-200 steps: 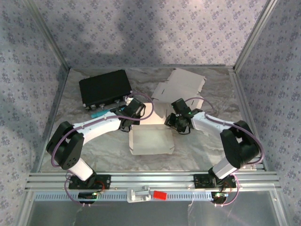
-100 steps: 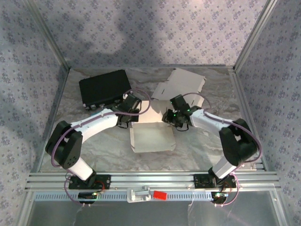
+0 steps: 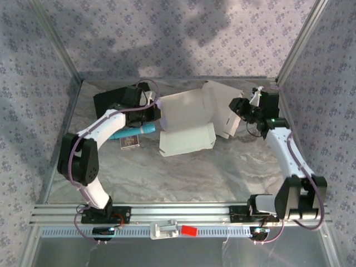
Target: Fold the paper box
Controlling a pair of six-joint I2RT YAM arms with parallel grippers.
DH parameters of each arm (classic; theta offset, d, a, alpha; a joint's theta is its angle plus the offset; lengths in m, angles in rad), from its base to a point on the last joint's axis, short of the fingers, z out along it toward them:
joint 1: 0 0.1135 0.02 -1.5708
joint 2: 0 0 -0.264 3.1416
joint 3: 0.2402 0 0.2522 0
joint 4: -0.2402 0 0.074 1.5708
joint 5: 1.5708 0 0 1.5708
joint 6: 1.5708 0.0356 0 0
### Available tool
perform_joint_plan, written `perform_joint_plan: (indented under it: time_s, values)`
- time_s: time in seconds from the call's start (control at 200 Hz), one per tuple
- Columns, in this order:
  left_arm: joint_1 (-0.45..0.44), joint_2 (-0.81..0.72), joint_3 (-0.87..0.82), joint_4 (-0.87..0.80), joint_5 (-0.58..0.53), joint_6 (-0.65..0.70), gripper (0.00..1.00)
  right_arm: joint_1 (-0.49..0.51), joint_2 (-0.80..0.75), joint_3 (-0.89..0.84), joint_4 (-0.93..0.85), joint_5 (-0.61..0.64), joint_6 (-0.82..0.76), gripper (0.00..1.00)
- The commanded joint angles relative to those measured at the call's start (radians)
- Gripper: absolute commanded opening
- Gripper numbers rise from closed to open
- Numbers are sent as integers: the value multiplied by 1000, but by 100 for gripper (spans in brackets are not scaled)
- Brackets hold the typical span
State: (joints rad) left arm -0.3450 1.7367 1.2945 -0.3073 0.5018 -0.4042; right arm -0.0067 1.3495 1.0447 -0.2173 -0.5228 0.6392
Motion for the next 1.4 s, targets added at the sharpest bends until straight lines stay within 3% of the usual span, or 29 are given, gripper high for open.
perform_joint_plan:
  time_s: [0.0,0.215,0.585,1.024,1.394]
  values:
    - [23,44,79,4,206,34,0,-28,93,71,41,-202,-48,37]
    - [29,108,176,-67,225,58,0,-23,221,228,100,-431,-64,39]
    - [29,109,180,-97,237,73,0,21,260,297,17,-496,-162,40]
    - [29,75,158,-101,240,82,0,84,299,373,-231,-408,-392,40]
    - [24,54,154,-119,237,96,0,168,303,433,-349,-179,-528,36]
